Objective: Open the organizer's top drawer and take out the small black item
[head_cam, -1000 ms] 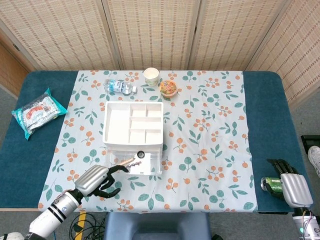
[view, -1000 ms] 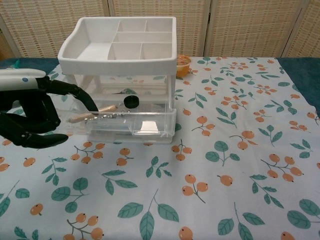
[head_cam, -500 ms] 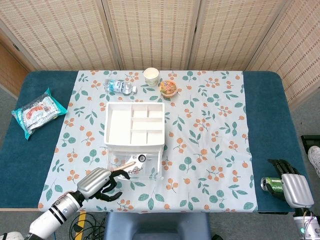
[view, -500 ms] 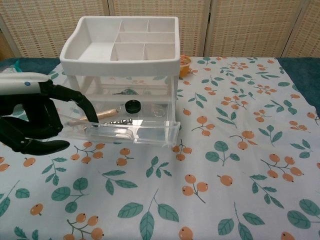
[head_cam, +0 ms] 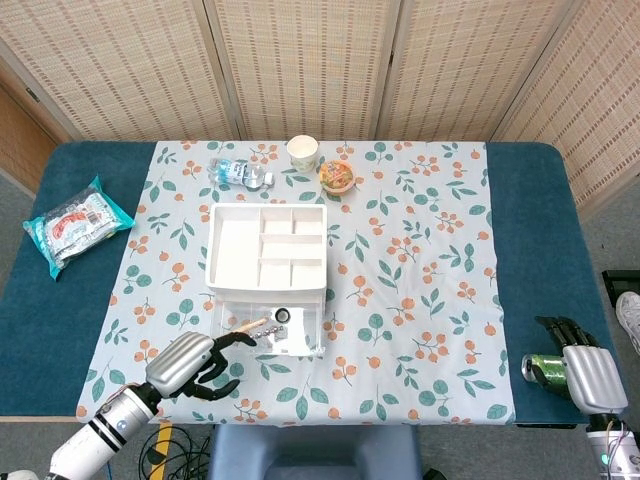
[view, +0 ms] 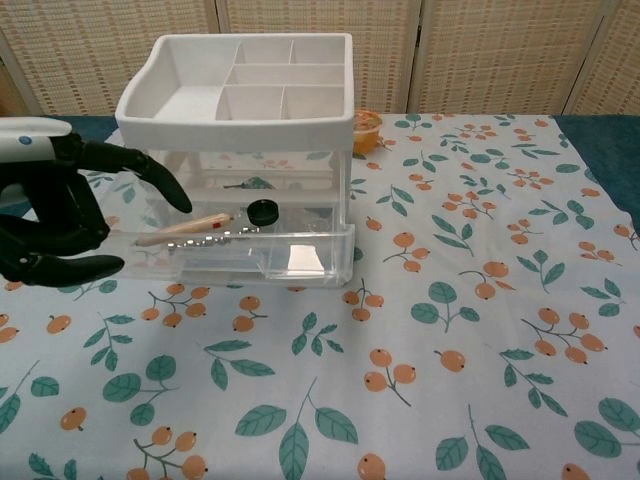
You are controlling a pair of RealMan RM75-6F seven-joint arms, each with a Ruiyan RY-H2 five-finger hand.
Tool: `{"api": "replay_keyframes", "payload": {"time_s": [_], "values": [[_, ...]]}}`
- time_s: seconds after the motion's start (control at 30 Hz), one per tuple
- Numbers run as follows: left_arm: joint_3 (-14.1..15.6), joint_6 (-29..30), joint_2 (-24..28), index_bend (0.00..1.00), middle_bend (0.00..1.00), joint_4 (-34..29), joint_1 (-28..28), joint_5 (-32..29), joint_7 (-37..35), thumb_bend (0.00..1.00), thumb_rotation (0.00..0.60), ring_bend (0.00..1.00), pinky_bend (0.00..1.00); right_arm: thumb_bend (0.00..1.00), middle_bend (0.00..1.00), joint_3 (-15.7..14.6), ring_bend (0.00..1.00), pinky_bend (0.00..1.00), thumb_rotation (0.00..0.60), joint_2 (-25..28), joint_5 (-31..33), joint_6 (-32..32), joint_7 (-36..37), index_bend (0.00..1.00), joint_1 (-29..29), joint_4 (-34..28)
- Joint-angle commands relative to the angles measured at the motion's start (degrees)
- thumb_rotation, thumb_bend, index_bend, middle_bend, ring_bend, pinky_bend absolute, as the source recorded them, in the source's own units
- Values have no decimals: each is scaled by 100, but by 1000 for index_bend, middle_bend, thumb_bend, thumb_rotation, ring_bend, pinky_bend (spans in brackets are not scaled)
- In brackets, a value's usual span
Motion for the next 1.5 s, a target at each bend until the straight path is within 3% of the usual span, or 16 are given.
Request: {"api": "replay_keyframes", "payload": {"time_s": [0.03,0.23,0.4,0.8,1.1,1.5], "values": [[10,89,35,252,922,17,49,66,1,359,600,1000,1000,327,196,8,170,252,600,8,-6,12,-7,139,3,-12],[-101,502,124,285,922,211,139,431,14,359,600,1000,1000,327,196,28,170,252,600,58,-63,80,-44,139,12,-80],[-330,735,132,315,921,806,-12,870,-163,359,600,1000,1000,327,202,63,170,252,600,90,-143,222,-53,139,4,-133],[-473,428,-224,351,924,2257,-666,1417,-201,378,600,1000,1000,327,208,-72,170,252,600,-149,-273,243,-179,139,-42,35],[-441,-36,-226,309,949,2561,-1139,1551,8,378,600,1000,1000,327,210,-92,170,252,600,-193,-259,256,-209,139,-74,14],[-292,-38,-392,281,952,2785,-1509,2072,564,378,600,1000,1000,327,210,-92,170,252,600,-196,-228,244,-230,139,-88,-54]]}}
